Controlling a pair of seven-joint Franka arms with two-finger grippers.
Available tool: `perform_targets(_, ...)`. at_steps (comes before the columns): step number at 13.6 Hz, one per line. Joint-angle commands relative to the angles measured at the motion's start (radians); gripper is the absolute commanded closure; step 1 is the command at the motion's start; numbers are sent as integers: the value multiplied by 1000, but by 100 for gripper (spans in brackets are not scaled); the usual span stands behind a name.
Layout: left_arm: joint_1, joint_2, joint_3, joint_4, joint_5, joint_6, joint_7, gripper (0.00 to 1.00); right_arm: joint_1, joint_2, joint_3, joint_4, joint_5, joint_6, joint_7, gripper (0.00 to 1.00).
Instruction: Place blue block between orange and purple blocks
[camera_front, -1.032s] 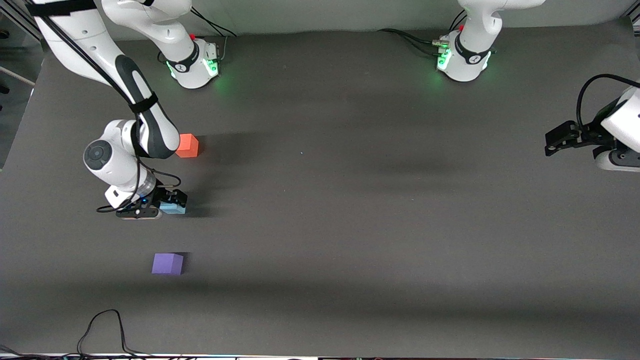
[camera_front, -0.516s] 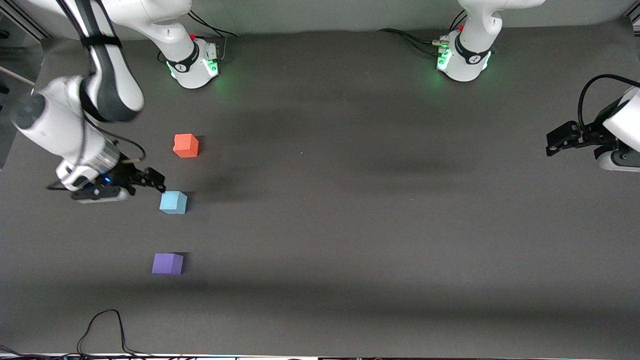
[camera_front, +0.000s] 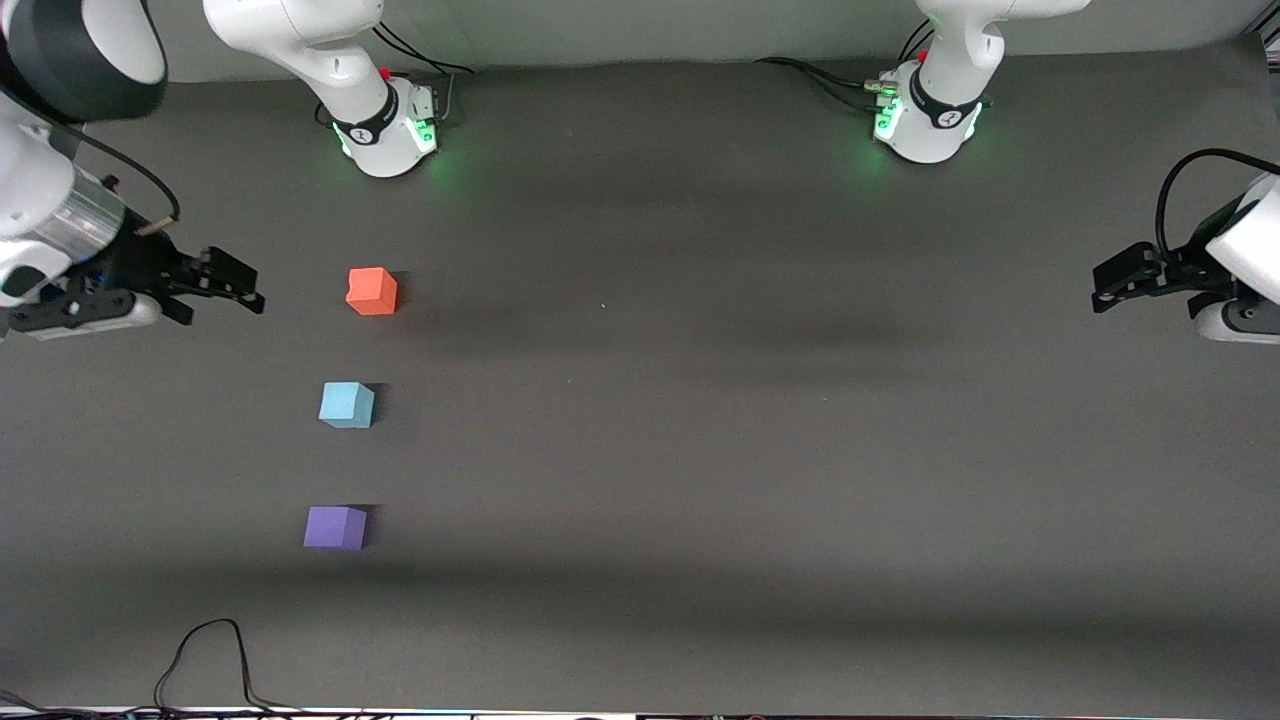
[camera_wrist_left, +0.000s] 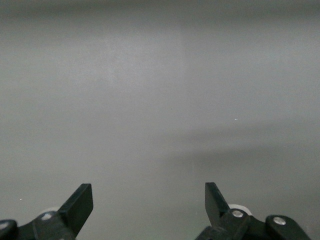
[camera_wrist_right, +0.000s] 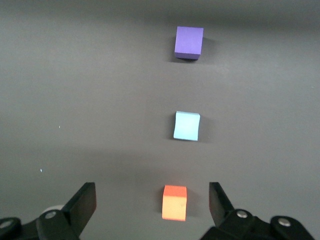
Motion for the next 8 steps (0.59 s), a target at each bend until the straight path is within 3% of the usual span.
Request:
perform_targets(1, 5, -12, -2, -10, -14, 8, 2, 0, 7, -55, -2, 6, -21, -44, 18, 0)
perform_targets(8, 5, -13, -4, -10, -14, 8, -1, 0, 6, -58, -12, 128, -22, -157, 16, 0)
